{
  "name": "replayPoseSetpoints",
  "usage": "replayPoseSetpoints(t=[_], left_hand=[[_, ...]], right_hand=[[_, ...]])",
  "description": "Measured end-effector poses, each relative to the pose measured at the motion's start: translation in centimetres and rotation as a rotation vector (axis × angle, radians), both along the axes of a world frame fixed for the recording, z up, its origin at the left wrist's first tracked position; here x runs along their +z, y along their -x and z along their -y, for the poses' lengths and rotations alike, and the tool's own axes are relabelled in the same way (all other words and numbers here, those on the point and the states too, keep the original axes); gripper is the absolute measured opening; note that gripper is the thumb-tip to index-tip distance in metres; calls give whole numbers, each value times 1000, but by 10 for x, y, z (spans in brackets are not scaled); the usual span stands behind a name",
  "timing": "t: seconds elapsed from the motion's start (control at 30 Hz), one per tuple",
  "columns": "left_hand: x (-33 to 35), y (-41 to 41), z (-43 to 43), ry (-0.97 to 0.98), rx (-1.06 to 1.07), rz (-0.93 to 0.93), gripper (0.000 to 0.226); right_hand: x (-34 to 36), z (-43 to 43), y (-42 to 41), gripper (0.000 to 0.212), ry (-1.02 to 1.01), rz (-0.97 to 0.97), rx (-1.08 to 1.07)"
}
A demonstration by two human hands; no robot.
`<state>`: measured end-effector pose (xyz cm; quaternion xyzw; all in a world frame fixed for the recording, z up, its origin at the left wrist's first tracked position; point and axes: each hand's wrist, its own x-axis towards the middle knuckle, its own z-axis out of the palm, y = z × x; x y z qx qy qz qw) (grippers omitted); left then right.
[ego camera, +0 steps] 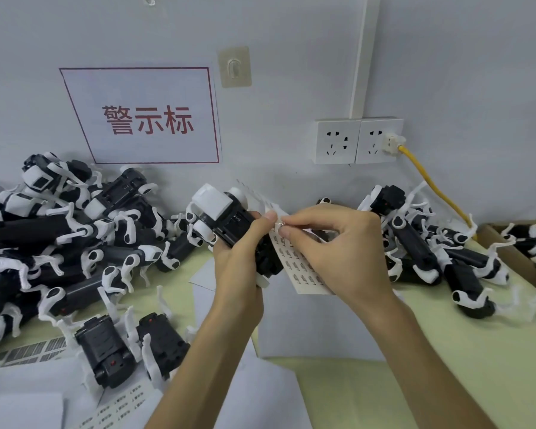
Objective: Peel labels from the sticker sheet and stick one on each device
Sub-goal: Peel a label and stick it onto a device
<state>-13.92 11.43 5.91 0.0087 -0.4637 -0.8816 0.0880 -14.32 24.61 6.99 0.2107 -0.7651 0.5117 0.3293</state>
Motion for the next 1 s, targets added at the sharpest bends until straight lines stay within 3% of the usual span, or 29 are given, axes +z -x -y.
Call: replayPoseSetpoints(t=[0.13,0.23,0.4,0.53,0.67,0.83,1.0], left_hand=[[-2,2,1,7,40,33,41],[-5,4,0,-5,53,54,31],[-6,6,-1,32,60,55,33],[-10,9,2,88,83,102,44],[-17,13,5,230,185,158,19],[2,4,6,336,169,-141,21],[19,-13,-1,198,14,-248,21]], right_hand=[[-1,0,2,12,-81,-74,-24],[0,-3,3,11,-140,-7,37],[3,-8,3,10,-112,132,112],[8,-11,2,9,118,195,281],[12,-18,1,9,326,250,405],[13,-22,5,21,357,326,468],[11,-18,4,25,359,414,543]])
